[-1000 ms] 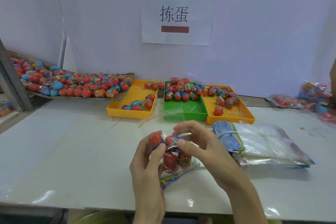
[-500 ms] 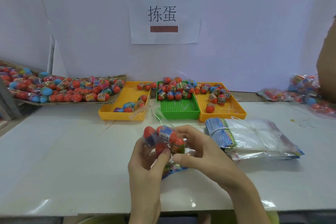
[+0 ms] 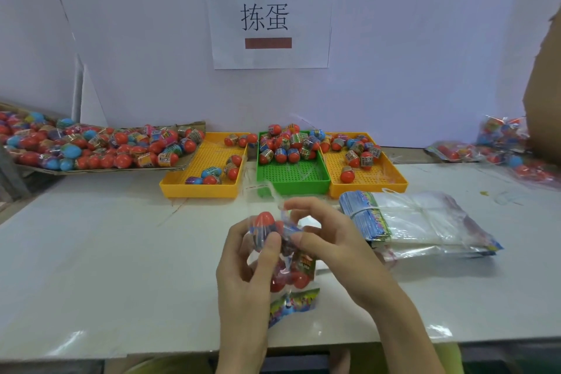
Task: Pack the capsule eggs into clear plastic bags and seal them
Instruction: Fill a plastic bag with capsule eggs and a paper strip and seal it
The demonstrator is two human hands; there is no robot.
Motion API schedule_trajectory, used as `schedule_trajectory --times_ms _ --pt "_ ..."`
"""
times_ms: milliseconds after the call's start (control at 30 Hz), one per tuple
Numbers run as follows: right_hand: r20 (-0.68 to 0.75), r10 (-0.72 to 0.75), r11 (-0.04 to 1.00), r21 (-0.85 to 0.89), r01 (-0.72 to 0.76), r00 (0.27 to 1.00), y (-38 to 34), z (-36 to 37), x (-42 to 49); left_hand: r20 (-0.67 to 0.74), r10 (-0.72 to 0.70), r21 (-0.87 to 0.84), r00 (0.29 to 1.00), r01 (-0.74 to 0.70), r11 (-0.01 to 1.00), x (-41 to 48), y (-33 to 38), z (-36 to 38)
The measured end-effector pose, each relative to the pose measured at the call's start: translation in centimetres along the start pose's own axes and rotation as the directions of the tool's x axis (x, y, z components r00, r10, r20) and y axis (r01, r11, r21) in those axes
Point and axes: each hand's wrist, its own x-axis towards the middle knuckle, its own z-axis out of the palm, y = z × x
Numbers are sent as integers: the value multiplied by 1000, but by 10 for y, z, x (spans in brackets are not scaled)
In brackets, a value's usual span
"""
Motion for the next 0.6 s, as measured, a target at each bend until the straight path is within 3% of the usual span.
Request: schedule_trajectory --times_ms 133,300,433,500,600 --pt "24 72 997 5 -72 997 1 4 0 -59 -16 -11 998 16 1000 1 -3 0" --pt "-222 19 1000 -9 -22 975 2 6 4 -86 -56 -34 995 54 998 3 -6 -2" --pt "-308 -12 1000 -22 6 951 6 11 7 -143 -32 -71 989 22 997 2 -6 -1" --pt "-300 -35 999 7 40 953 5 13 6 -180 -24 -91 983 8 996 3 -6 1" --pt "-164 -35 999 4 36 986 3 14 4 -187 -38 -113 982 17 993 4 -7 -1"
